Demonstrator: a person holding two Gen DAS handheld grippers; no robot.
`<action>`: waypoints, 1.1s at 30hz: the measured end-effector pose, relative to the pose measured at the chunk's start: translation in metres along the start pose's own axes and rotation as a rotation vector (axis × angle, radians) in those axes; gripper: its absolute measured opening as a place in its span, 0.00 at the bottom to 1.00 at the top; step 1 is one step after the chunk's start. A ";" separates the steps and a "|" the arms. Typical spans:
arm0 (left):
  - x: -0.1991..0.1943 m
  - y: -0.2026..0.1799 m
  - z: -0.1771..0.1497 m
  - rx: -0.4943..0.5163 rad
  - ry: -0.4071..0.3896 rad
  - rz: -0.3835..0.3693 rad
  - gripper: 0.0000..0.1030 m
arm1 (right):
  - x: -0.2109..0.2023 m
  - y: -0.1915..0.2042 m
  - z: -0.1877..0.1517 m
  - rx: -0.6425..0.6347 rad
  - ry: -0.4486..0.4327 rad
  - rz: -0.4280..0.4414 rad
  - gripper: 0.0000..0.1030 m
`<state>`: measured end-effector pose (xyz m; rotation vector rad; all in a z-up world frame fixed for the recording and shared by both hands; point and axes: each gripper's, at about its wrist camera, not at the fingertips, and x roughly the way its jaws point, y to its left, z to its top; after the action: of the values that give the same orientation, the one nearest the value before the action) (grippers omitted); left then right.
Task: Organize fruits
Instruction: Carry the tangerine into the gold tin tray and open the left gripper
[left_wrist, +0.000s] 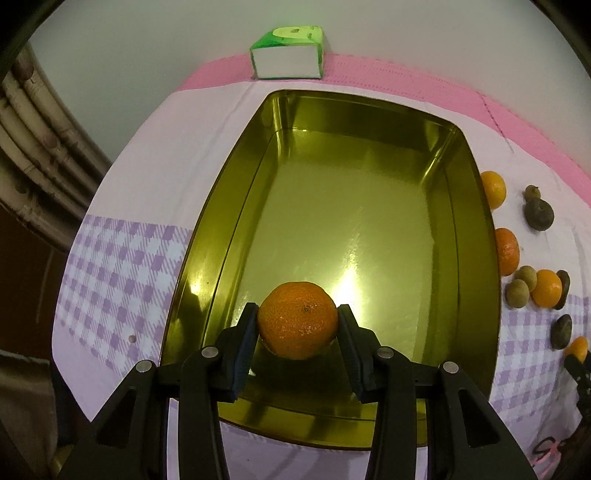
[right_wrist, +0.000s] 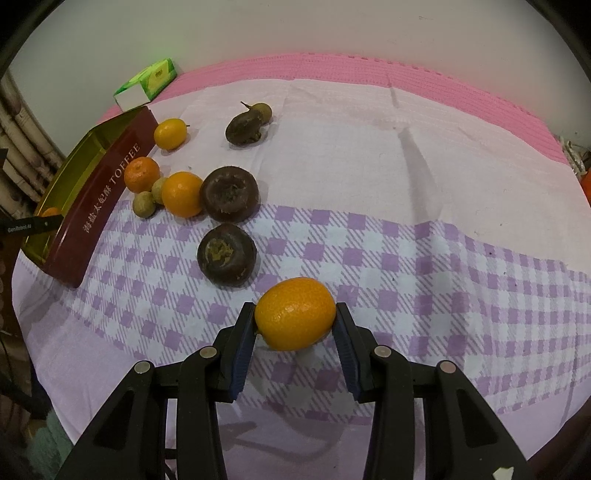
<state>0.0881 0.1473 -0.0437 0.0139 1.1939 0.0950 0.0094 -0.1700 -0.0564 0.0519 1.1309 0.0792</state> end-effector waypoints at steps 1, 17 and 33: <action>0.002 0.000 0.001 0.000 0.004 0.000 0.42 | -0.001 0.001 0.001 -0.001 -0.001 0.000 0.38; 0.010 -0.003 0.002 -0.002 0.033 0.002 0.45 | -0.008 0.011 0.020 -0.027 -0.025 -0.003 0.38; -0.054 0.036 0.000 -0.100 -0.183 0.020 0.66 | -0.014 0.102 0.071 -0.196 -0.083 0.137 0.38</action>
<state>0.0664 0.1785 0.0083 -0.0518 1.0056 0.1675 0.0642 -0.0694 -0.0046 -0.0419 1.0310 0.3074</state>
